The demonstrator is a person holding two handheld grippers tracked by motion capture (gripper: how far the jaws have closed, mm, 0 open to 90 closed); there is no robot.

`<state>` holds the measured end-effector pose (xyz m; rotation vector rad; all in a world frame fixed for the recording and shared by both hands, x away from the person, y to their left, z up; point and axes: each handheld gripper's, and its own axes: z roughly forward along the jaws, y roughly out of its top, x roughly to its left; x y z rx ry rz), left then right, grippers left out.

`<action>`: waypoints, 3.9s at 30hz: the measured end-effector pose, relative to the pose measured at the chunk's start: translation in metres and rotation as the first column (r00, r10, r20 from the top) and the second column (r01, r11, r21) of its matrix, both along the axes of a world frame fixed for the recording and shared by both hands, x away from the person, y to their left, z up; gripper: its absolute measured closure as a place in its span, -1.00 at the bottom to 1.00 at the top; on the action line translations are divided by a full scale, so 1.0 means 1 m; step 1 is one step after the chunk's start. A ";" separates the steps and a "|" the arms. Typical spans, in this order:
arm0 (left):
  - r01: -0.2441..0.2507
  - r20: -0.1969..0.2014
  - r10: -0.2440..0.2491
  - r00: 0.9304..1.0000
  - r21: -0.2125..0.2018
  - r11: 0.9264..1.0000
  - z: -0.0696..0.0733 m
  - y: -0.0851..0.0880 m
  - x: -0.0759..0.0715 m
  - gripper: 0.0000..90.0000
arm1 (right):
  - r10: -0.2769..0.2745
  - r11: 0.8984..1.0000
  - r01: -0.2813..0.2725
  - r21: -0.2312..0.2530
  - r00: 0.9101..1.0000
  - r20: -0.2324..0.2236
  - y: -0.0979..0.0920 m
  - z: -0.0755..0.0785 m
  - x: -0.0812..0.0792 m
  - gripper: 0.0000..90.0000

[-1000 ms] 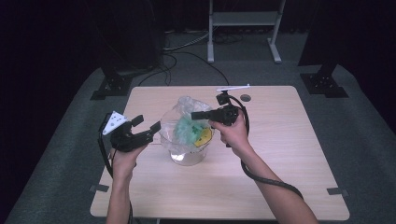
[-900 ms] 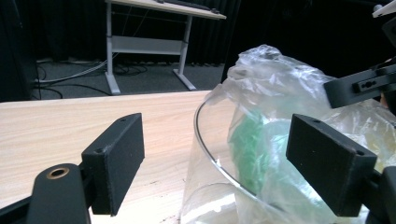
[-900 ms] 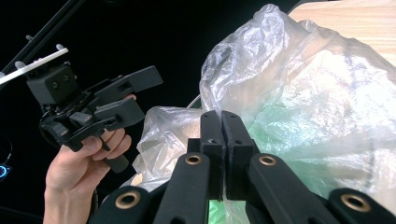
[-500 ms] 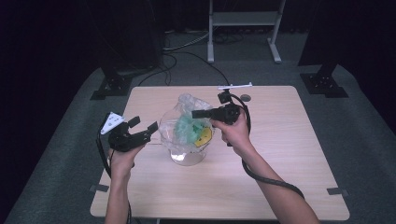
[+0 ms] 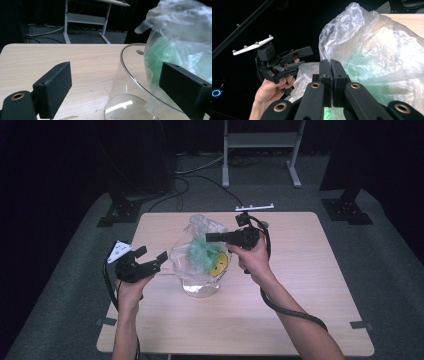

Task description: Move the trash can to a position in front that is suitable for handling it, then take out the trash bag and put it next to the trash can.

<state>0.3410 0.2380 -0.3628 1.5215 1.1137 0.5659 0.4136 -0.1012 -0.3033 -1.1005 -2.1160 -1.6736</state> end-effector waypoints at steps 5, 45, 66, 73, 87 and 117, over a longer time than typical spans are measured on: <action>0.000 -0.004 0.000 1.000 -0.003 1.000 -0.001 0.000 0.000 -0.78 | -0.003 1.000 0.003 0.013 1.000 0.014 -0.002 0.010 -0.001 0.98; 0.005 -0.004 -0.005 1.000 -0.003 1.000 -0.004 0.002 0.000 -0.78 | -0.113 0.991 0.102 0.089 0.986 0.124 -0.068 0.079 -0.010 0.98; 0.012 -0.010 -0.012 1.000 0.006 1.000 -0.004 -0.002 0.001 -0.78 | -0.195 0.978 0.185 0.093 0.973 0.121 -0.112 0.078 -0.011 0.98; 0.014 -0.011 -0.014 1.000 0.007 1.000 -0.004 -0.002 0.000 -0.78 | -0.221 0.974 0.212 0.086 0.969 0.113 -0.125 0.073 -0.011 0.98; 0.012 -0.010 -0.012 1.000 0.005 1.000 -0.005 -0.003 0.001 -0.78 | -0.257 0.965 0.251 0.075 0.963 0.080 -0.140 0.055 -0.007 0.98; 0.015 -0.014 -0.016 1.000 -0.004 1.000 -0.006 -0.003 0.001 -0.78 | -0.291 0.956 0.291 0.032 0.957 -0.007 -0.152 0.003 0.005 0.98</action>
